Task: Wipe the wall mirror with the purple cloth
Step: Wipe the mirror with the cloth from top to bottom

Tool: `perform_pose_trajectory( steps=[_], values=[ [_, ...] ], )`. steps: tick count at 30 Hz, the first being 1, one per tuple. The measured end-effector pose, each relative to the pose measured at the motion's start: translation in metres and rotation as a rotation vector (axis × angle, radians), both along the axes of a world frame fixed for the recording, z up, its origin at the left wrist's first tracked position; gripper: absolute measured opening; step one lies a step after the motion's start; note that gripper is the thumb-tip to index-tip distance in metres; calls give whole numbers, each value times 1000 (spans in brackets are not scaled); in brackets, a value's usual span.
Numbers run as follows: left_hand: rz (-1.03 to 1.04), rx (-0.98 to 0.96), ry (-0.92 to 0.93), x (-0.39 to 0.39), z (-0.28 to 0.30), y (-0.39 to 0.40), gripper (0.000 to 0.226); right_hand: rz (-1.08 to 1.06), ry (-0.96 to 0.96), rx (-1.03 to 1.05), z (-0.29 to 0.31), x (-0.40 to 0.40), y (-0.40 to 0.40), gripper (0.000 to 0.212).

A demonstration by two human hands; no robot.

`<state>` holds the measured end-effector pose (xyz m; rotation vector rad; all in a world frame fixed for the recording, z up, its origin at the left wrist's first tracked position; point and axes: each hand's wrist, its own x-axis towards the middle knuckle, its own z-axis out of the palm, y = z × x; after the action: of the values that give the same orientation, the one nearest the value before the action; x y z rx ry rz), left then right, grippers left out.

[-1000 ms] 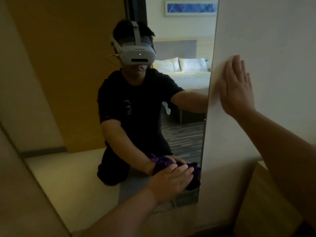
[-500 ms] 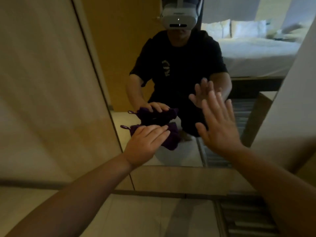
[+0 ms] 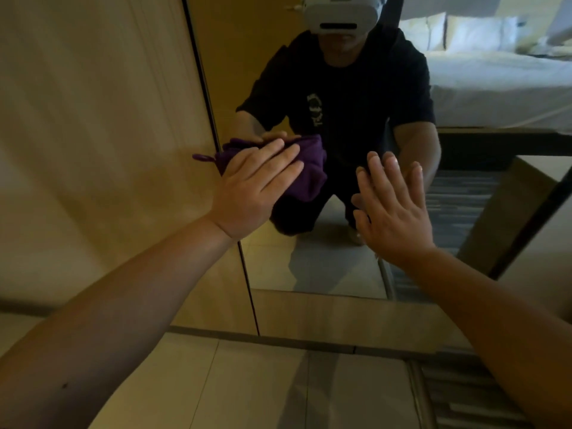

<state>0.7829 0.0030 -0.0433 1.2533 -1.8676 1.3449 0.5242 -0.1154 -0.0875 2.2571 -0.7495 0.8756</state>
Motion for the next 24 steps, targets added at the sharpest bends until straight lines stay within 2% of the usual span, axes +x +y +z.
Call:
perform_pose_trajectory(
  steps=[2,6,8,12,14,17,21,24],
  values=[
    [-12,-15,-25,4,-26,-9,33,31,-34,-47,-5,2,-6,60],
    [-24,-107,11,4,-83,-22,31,90,-124,-275,-12,9,-23,64],
    [-39,-87,8,7,-119,-22,35,106,-156,-320,-15,12,-28,66],
    [36,250,-154,17,-224,3,39,125,-209,-340,-20,14,-31,66],
    [60,367,-212,21,-258,10,39,114,-214,-384,-22,15,-34,68],
    [34,393,-160,17,-274,12,41,101,-206,-394,-20,14,-35,70],
    [43,645,-150,19,-289,35,45,72,-171,-303,-16,11,-27,71],
    [21,696,78,6,-274,44,49,51,-128,-257,-11,10,-22,69]
  ],
)
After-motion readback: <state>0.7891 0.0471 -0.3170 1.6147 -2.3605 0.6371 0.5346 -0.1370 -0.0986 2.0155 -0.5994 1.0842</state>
